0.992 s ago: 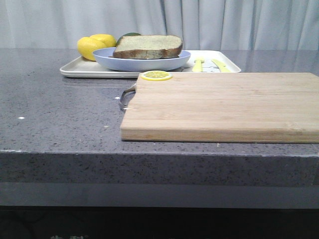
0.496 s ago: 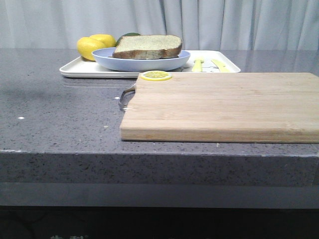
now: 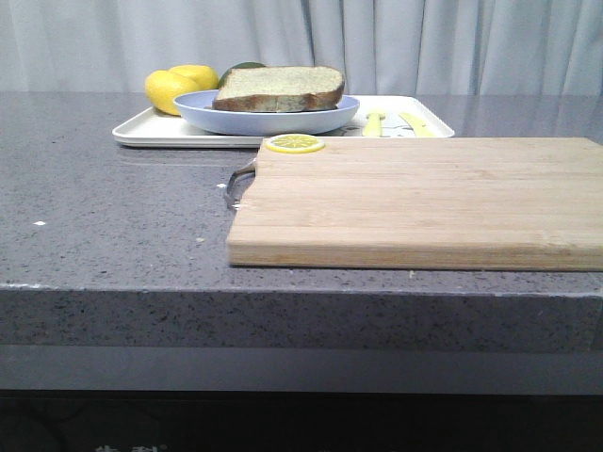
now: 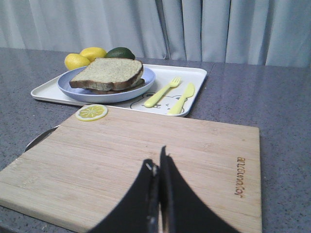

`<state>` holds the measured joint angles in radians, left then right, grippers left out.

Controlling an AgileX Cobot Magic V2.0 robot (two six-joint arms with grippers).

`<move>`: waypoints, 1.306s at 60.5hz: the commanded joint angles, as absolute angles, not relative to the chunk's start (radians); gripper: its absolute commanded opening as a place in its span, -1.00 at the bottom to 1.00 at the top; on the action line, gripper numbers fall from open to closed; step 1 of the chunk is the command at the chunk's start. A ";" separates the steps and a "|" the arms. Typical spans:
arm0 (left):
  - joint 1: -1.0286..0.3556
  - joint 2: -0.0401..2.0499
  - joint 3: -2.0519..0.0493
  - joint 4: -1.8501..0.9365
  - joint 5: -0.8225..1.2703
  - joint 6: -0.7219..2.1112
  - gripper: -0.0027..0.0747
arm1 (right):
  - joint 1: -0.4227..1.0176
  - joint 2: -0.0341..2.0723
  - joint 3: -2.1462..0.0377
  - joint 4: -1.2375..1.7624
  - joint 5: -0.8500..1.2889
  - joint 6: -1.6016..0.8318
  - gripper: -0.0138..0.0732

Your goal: Place bread and move sandwich to tray

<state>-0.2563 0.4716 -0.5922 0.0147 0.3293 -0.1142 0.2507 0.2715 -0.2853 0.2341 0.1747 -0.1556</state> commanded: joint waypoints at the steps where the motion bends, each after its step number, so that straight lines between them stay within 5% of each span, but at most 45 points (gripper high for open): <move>1: -0.259 0.328 -0.543 0.020 0.224 -0.126 -0.98 | 0.251 0.278 -0.314 0.240 0.101 -0.156 -0.82; 17: -0.259 0.091 -0.474 0.058 0.252 -0.126 -0.98 | 0.251 0.278 -0.314 0.240 0.101 -0.156 -0.82; 62: -0.255 0.089 -0.459 0.058 0.253 -0.121 -0.98 | 0.251 0.278 -0.314 0.240 0.106 -0.156 -0.82; 79: -0.019 0.045 -0.309 -0.128 0.192 -0.036 -0.98 | 0.251 0.278 -0.314 0.240 0.106 -0.156 -0.82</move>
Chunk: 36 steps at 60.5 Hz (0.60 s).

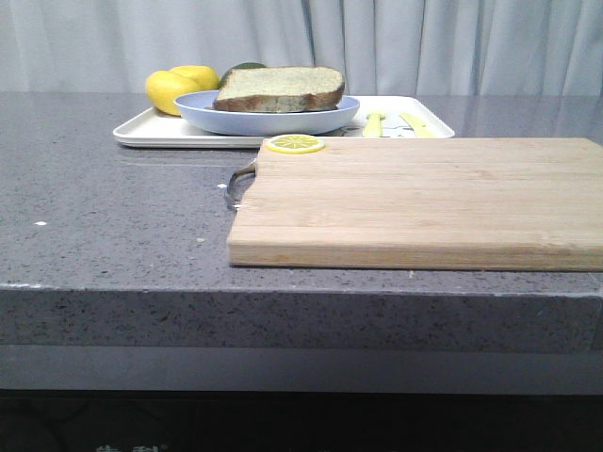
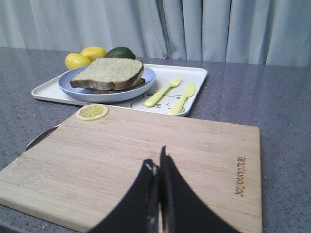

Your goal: Place bread and move sandwich to tray

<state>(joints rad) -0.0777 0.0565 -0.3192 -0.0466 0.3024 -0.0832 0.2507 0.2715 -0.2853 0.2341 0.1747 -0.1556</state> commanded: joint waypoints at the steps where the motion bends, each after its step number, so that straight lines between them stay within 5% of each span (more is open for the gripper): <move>1: -0.002 0.034 -0.295 -0.142 0.186 -0.027 -0.98 | 0.251 0.278 -0.314 0.240 0.106 -0.156 -0.82; 22: 0.042 -0.027 -0.123 -0.105 0.167 -0.028 -0.98 | 0.251 0.278 -0.314 0.240 0.113 -0.156 -0.82; 36: -0.053 -0.027 -0.032 -0.079 0.075 -0.028 -0.98 | 0.251 0.278 -0.314 0.240 0.113 -0.156 -0.82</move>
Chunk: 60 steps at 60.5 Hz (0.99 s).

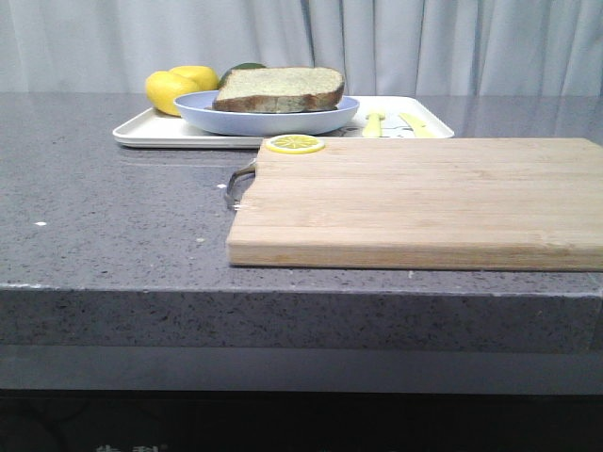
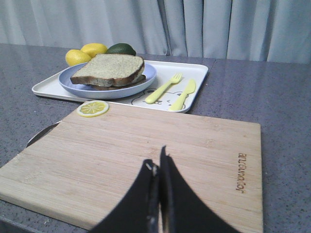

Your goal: Place bread and move sandwich to tray

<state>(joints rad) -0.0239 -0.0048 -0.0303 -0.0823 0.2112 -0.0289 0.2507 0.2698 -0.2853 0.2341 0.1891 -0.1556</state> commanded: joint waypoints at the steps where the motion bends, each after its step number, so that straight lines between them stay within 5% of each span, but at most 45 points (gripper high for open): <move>1: -0.056 -0.027 -0.020 -0.079 0.057 -0.028 -0.98 | 0.251 0.278 -0.314 0.240 0.113 -0.156 -0.82; 60: -0.052 -0.025 0.005 -0.079 0.045 -0.028 -0.98 | 0.251 0.278 -0.314 0.240 0.117 -0.156 -0.82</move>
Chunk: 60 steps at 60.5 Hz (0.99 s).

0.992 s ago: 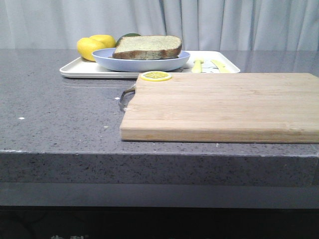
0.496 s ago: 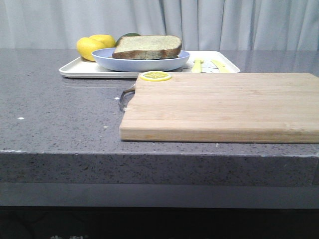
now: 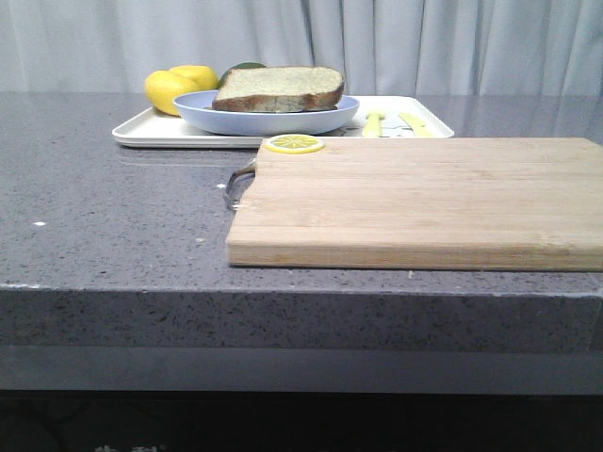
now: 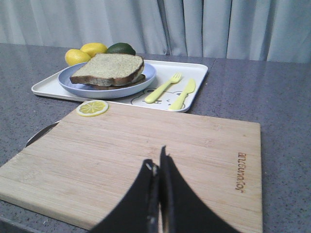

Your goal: Place bread and move sandwich to tray

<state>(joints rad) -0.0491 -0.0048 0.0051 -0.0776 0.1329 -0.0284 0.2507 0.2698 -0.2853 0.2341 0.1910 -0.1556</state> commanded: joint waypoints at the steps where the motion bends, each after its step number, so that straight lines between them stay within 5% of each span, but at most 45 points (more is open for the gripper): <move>1: -0.052 -0.025 0.005 -0.079 0.045 -0.028 -0.98 | 0.251 0.278 -0.314 0.240 0.117 -0.156 -0.82; 31: -0.052 -0.025 0.005 -0.079 0.045 -0.028 -0.98 | 0.134 0.182 -0.135 0.218 -0.044 -0.050 -0.82; 60: -0.052 -0.025 0.005 -0.079 0.045 -0.028 -0.98 | 0.020 -0.028 0.025 0.202 0.115 -0.039 -0.82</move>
<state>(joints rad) -0.0491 -0.0048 0.0051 -0.0776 0.1310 -0.0284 0.0264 -0.0100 0.0263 0.2130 0.1654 -0.0368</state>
